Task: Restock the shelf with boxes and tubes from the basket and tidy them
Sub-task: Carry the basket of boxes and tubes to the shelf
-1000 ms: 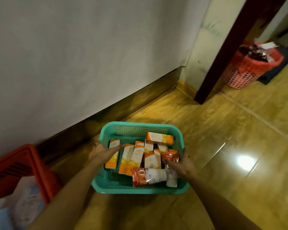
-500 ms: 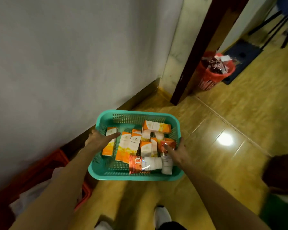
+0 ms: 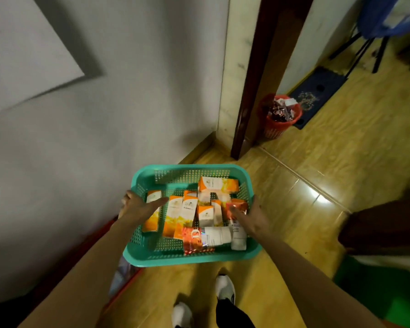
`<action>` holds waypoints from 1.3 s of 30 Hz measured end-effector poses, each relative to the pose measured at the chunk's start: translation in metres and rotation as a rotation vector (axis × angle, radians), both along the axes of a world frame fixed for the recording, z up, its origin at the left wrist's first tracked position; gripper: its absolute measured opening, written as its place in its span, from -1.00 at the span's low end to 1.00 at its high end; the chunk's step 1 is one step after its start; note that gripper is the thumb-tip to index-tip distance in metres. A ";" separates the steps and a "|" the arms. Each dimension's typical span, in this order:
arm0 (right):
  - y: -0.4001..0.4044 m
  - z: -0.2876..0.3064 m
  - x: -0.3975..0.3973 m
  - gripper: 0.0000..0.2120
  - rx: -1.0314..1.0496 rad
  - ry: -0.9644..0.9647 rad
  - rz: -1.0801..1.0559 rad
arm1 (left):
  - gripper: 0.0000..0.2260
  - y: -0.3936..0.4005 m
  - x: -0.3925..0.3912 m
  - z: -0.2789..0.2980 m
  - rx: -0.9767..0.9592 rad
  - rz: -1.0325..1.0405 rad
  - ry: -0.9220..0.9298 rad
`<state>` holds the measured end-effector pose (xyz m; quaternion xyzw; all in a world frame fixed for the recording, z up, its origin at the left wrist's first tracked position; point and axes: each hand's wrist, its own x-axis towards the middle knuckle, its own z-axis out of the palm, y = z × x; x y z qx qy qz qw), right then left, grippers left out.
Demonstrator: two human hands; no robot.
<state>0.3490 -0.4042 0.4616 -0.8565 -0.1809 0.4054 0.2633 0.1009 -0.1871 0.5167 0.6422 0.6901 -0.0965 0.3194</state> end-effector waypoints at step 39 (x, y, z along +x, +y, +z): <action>-0.580 0.146 -0.151 -0.56 -0.089 -0.064 -0.857 | 0.24 -0.383 0.092 0.057 -0.280 -0.932 -0.026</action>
